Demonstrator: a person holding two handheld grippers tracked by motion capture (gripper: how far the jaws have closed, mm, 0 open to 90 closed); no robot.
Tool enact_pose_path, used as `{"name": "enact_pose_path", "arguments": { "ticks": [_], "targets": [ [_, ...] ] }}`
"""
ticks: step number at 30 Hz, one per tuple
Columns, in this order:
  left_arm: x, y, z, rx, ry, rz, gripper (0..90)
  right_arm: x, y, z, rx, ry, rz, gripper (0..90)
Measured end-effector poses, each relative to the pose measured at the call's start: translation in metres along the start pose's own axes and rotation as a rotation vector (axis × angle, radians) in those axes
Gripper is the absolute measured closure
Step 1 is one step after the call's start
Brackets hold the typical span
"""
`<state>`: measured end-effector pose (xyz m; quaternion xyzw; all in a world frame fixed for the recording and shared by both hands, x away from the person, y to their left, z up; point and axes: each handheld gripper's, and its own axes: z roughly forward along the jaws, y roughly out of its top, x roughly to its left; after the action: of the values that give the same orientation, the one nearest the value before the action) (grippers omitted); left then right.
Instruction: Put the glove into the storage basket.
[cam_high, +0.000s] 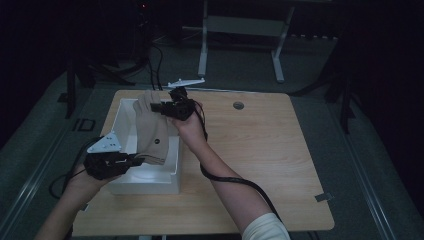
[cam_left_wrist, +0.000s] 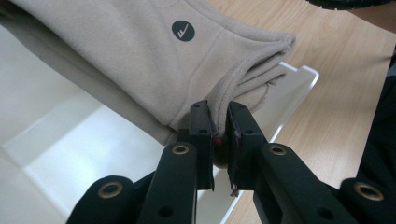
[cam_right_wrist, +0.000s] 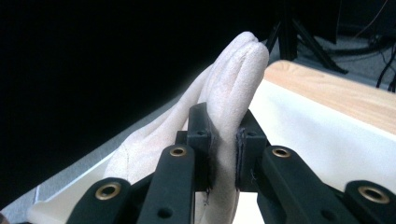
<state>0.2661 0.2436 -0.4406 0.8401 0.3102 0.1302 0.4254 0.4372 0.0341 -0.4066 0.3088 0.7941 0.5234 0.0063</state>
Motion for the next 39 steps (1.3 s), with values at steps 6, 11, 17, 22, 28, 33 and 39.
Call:
{"name": "enact_pose_path", "arguments": {
  "ticks": [6,11,17,22,28,33,39],
  "targets": [
    [-0.005,-0.012,0.016,0.027,0.034,-0.029,82.3,-0.007,-0.011,0.018,0.052,-0.016,0.016,79.9],
    [-0.008,-0.026,0.03,0.017,0.052,-0.084,82.2,-0.013,-0.021,0.03,0.112,-0.038,0.015,79.9],
    [-0.009,-0.036,0.04,0.012,0.056,-0.104,82.1,-0.016,-0.026,0.04,0.161,-0.047,0.007,79.9],
    [-0.008,-0.043,0.047,0.009,0.057,-0.111,81.6,-0.016,-0.027,0.044,0.191,-0.061,0.013,79.8],
    [-0.007,-0.045,0.058,0.077,0.076,-0.144,70.3,-0.013,-0.023,0.051,0.265,-0.085,-0.032,63.1],
    [-0.008,-0.043,0.06,0.089,0.087,-0.156,56.7,-0.012,-0.021,0.046,0.247,-0.092,-0.047,55.4],
    [-0.011,-0.039,0.057,0.032,0.12,-0.212,42.4,-0.01,-0.022,0.036,0.23,-0.061,-0.059,42.3]
  ]
}}
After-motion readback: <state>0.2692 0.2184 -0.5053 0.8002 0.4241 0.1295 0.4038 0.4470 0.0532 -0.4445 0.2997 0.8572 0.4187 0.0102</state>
